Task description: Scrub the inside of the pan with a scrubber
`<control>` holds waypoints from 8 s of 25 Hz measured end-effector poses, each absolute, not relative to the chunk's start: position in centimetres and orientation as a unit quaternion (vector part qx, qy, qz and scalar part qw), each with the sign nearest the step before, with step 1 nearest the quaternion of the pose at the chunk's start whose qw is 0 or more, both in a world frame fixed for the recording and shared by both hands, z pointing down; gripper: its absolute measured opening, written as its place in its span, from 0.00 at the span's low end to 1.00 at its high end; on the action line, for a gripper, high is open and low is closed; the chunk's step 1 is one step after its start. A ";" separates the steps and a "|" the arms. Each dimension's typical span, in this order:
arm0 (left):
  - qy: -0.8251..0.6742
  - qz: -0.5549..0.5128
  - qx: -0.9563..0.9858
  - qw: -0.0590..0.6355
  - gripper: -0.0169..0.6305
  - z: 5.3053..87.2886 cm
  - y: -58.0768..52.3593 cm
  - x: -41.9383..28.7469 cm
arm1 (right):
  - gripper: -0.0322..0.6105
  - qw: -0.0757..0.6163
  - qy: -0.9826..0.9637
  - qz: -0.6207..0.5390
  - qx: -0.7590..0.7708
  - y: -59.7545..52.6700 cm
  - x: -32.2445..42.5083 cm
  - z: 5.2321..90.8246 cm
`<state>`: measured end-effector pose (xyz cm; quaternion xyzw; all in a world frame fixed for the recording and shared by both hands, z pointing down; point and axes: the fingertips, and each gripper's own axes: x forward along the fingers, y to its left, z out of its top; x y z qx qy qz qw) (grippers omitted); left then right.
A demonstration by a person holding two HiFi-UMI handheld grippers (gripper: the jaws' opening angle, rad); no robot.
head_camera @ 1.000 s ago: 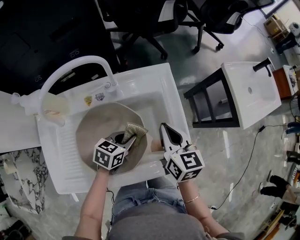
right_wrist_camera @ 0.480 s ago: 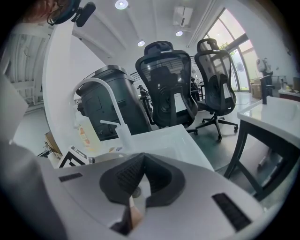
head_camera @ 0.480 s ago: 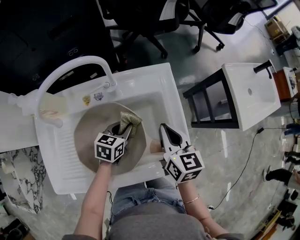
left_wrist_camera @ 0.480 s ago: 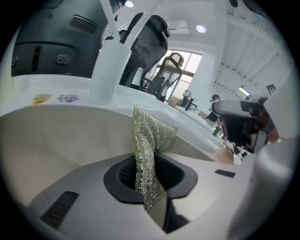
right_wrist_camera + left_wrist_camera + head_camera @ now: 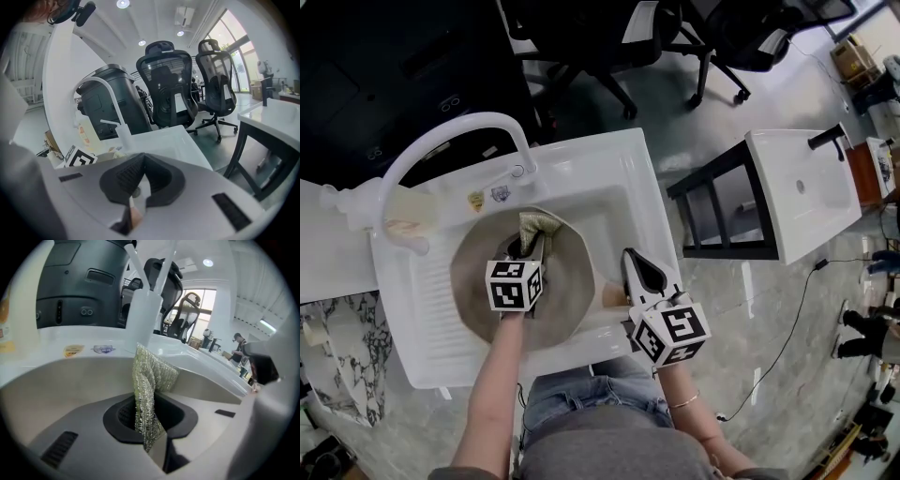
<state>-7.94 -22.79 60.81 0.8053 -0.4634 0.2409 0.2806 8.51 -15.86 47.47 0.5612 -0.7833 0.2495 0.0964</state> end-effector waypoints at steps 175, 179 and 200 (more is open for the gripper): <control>-0.505 0.540 0.646 0.187 0.13 60.7 -18.0 -19.5 | 0.07 0.118 -0.813 0.227 0.524 -14.0 5.8 45.3; -0.517 0.500 0.667 0.191 0.13 58.2 -16.7 -19.2 | 0.07 0.114 -0.818 0.222 0.519 -13.6 5.6 45.0; -0.180 0.273 0.747 0.578 0.12 58.5 -10.1 -2.9 | 0.07 0.105 -0.790 0.237 0.556 -10.5 9.5 45.4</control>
